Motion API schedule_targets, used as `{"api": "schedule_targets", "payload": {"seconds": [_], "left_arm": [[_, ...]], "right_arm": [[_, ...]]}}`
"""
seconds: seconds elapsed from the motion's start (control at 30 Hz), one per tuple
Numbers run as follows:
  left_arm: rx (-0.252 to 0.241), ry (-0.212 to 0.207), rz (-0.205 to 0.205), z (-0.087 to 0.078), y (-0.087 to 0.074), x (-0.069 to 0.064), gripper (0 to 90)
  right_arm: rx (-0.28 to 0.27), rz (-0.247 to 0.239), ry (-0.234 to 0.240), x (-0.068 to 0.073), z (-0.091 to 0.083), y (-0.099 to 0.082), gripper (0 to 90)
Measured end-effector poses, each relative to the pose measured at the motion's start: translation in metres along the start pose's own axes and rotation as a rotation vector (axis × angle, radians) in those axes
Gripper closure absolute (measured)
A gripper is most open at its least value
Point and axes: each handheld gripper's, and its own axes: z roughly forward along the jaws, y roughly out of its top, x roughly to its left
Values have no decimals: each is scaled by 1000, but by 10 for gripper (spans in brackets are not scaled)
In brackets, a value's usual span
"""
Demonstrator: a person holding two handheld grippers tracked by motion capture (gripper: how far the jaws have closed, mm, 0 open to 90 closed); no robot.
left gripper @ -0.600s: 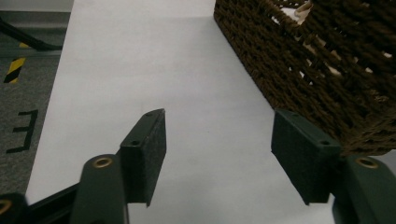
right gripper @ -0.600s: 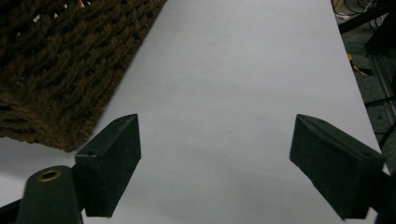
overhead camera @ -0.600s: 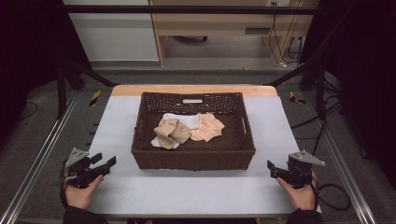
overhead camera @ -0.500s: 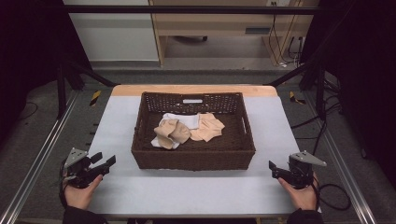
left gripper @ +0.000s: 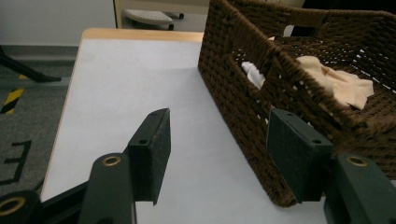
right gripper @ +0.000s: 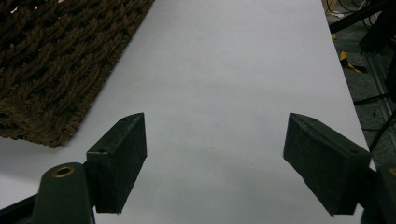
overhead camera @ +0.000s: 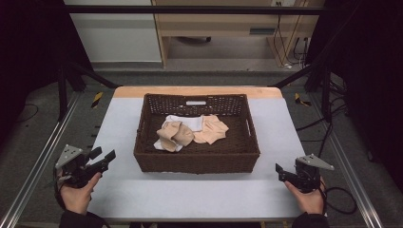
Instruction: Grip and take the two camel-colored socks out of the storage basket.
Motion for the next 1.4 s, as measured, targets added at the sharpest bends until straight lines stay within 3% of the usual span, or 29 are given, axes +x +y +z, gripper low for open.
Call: {"api": "schedule_targets", "payload": {"seconds": [0.17,0.37,0.7,0.93,1.4], "left_arm": [[-25,-14,20,-2,13,-6,401],[-62,-32,12,-3,32,-9,402],[-101,-66,57,2,62,-36,402],[-111,-89,91,17,83,-62,404],[-92,-109,142,49,107,-96,431]], "right_arm": [[-8,1,0,0,-1,0,214],[-14,-3,3,0,-1,0,215],[-22,-12,0,1,-1,1,224],[-32,-4,5,1,-2,2,213],[-39,4,10,0,-1,3,213]]}}
